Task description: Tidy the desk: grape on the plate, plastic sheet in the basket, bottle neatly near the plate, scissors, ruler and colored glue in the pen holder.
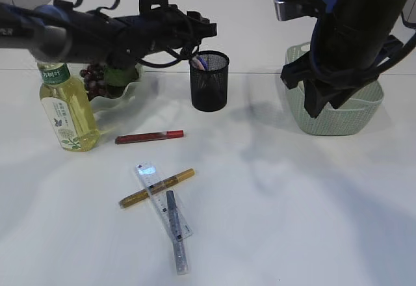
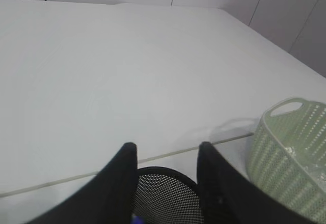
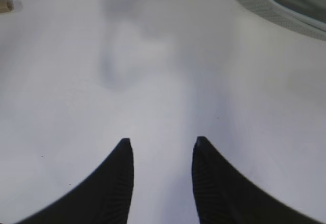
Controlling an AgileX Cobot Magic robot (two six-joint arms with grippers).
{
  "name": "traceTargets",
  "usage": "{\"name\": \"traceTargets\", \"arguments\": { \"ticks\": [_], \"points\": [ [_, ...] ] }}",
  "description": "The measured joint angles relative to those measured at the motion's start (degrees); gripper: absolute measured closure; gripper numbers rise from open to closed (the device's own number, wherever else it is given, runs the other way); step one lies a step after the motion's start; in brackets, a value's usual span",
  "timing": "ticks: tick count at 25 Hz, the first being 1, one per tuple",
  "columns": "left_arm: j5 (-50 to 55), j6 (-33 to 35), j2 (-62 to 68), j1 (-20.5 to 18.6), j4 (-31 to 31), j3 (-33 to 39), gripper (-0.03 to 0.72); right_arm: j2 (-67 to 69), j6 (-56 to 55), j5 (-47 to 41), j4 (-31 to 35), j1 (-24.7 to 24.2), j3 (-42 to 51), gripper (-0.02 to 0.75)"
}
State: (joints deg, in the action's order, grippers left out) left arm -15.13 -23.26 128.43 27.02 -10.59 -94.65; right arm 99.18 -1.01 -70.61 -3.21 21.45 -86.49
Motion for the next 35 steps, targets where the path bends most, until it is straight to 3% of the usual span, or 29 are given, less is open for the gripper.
{"name": "traceTargets", "arguments": {
  "ticks": [8,19,24,29,35],
  "points": [
    [25.8,-0.1,-12.4,0.0,0.0,0.0,0.302,0.0,0.0,0.0,0.7,0.0,0.0,0.426],
    [64.9,-0.7,-26.0,0.0,4.3,0.0,0.294,0.0,0.0,0.0,9.0,0.0,0.0,0.426],
    [75.9,-0.4,-28.4,0.0,4.5,0.0,0.294,0.0,-1.7,0.0,11.2,1.4,0.0,0.426],
    [84.5,1.3,-28.8,0.0,4.6,0.0,0.294,0.0,-4.6,0.0,11.7,6.8,0.0,0.409],
    [85.9,3.4,-28.9,0.0,4.9,0.0,0.294,0.3,-8.1,0.0,13.2,11.1,0.0,0.344]
  ]
}}
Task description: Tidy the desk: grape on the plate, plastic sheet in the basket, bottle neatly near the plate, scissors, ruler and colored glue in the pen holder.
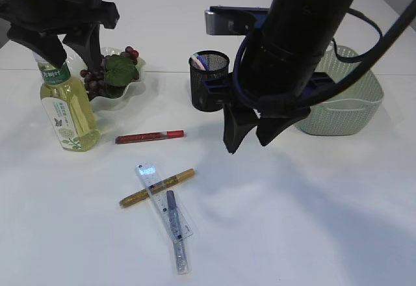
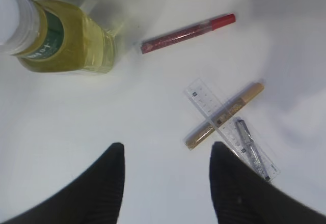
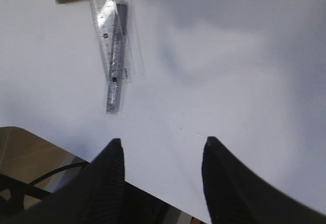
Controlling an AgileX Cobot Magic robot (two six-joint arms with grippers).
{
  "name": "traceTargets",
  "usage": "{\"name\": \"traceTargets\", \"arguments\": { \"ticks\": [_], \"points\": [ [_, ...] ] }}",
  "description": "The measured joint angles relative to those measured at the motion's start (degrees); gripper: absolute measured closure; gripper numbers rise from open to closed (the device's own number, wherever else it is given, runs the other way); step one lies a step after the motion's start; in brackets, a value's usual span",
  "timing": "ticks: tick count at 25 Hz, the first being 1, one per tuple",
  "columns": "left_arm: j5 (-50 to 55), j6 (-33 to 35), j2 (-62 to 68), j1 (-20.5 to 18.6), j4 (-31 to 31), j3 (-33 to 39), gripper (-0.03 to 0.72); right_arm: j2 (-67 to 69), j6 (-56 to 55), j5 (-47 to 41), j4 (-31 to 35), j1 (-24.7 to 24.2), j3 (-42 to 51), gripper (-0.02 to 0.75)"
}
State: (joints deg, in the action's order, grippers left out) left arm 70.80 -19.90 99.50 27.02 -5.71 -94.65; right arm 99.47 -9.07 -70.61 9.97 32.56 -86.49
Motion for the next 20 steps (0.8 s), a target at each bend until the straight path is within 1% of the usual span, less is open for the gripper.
{"name": "traceTargets", "arguments": {
  "ticks": [5,9,11,15,20],
  "points": [
    [0.1,1.3,-0.6,0.0,0.5,0.0,0.294,3.5,-0.5,0.0,1.3,1.5,-0.9,0.335],
    [0.2,2.3,-0.9,0.0,0.7,0.0,0.294,8.4,-0.5,0.0,1.5,4.3,-5.8,0.334],
    [0.2,2.9,-1.0,0.0,0.7,0.0,0.294,11.5,-0.6,0.0,0.8,5.4,-9.2,0.333],
    [0.2,3.9,-1.0,0.0,0.8,0.0,0.294,16.4,-1.4,0.0,-0.6,5.9,-14.5,0.332],
    [0.2,5.3,-1.0,0.0,0.9,0.0,0.294,19.8,-2.0,0.1,-2.6,6.6,-16.9,0.332]
  ]
}}
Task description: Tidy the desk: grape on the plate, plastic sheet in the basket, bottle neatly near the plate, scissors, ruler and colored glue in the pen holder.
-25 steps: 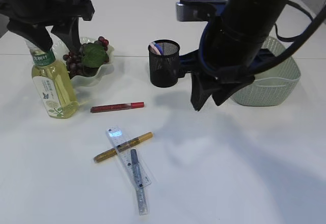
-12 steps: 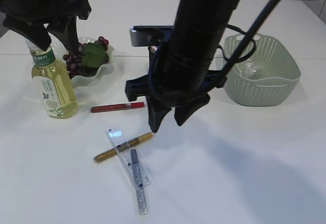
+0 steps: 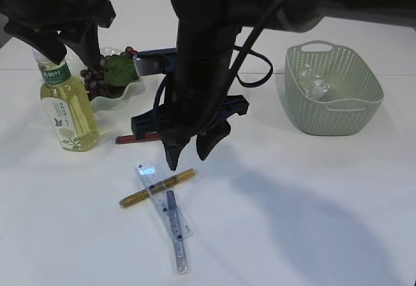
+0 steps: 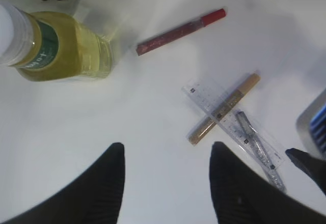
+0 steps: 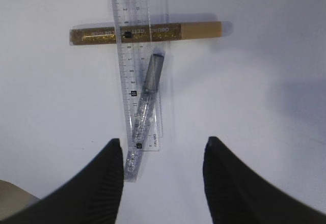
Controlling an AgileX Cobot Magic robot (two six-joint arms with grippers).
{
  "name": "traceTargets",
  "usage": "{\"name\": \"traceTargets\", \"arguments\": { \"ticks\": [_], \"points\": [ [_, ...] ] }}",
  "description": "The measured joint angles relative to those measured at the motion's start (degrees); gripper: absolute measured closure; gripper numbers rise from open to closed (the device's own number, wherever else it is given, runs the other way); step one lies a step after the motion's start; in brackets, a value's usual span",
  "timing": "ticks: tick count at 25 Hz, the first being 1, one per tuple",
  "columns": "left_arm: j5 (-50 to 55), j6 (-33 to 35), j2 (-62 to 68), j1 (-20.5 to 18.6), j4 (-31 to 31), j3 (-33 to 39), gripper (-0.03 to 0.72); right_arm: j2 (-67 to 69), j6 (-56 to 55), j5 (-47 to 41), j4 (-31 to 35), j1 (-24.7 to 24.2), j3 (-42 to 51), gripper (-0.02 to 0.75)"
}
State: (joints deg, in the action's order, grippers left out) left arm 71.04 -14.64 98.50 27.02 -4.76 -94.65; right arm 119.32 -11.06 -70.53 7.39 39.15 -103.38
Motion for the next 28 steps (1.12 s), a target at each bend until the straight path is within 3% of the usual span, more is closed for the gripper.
{"name": "traceTargets", "arguments": {
  "ticks": [7,22,28],
  "points": [
    [0.1,1.9,0.0,0.0,0.0,0.0,0.294,3.9,-0.8,0.0,-3.3,3.9,-0.8,0.332],
    [0.1,3.5,0.0,-0.1,-1.8,0.0,0.295,11.7,-0.9,0.1,-3.4,4.5,-9.7,0.329],
    [0.1,3.7,0.0,-4.5,-1.3,0.0,0.301,12.8,-0.9,0.1,-3.0,5.0,-9.9,0.329]
  ]
}}
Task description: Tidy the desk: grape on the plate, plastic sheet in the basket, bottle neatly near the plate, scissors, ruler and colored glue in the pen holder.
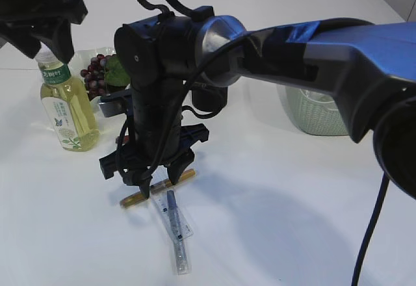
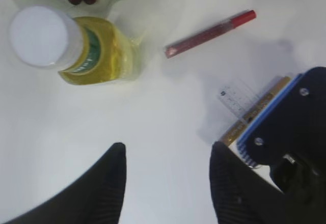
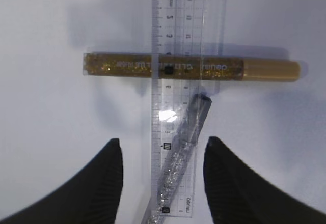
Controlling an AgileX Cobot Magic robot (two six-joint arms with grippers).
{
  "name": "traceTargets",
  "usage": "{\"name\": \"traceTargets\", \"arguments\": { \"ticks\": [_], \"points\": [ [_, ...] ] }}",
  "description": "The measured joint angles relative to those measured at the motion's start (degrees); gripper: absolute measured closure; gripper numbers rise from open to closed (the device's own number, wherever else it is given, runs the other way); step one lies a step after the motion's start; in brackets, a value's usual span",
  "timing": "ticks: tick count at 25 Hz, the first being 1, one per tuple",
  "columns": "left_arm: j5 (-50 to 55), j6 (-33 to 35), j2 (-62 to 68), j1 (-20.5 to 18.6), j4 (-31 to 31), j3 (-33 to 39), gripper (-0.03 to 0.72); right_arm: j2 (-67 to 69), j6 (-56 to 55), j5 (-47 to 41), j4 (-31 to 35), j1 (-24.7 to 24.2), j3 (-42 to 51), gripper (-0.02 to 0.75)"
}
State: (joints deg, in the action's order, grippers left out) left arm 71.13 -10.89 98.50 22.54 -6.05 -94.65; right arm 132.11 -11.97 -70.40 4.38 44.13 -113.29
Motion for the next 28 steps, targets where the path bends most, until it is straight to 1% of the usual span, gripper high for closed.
{"name": "traceTargets", "arguments": {
  "ticks": [3,7,11,21,25,28],
  "points": [
    [0.0,0.0,0.0,-2.5,0.1,0.0,0.304,0.1,0.0,0.0,0.0,0.0,-0.1,0.329],
    [0.0,0.0,-0.5,-3.8,0.6,0.0,0.307,0.3,0.0,0.0,0.0,0.0,-0.1,0.329],
    [0.0,0.0,-1.3,-3.9,0.8,0.0,0.321,0.3,-0.1,0.0,0.0,0.0,-0.1,0.330],
    [0.0,0.0,-4.1,-3.9,1.0,0.0,0.324,0.7,-0.1,0.0,0.7,0.0,-0.1,0.328],
    [0.0,0.1,-5.1,-3.9,1.0,0.0,0.325,2.2,-0.1,0.1,0.8,0.1,-0.2,0.293],
    [0.1,0.1,-5.6,-3.9,1.0,0.0,0.326,2.8,-0.1,0.1,0.0,0.1,-0.2,0.281]
  ]
}}
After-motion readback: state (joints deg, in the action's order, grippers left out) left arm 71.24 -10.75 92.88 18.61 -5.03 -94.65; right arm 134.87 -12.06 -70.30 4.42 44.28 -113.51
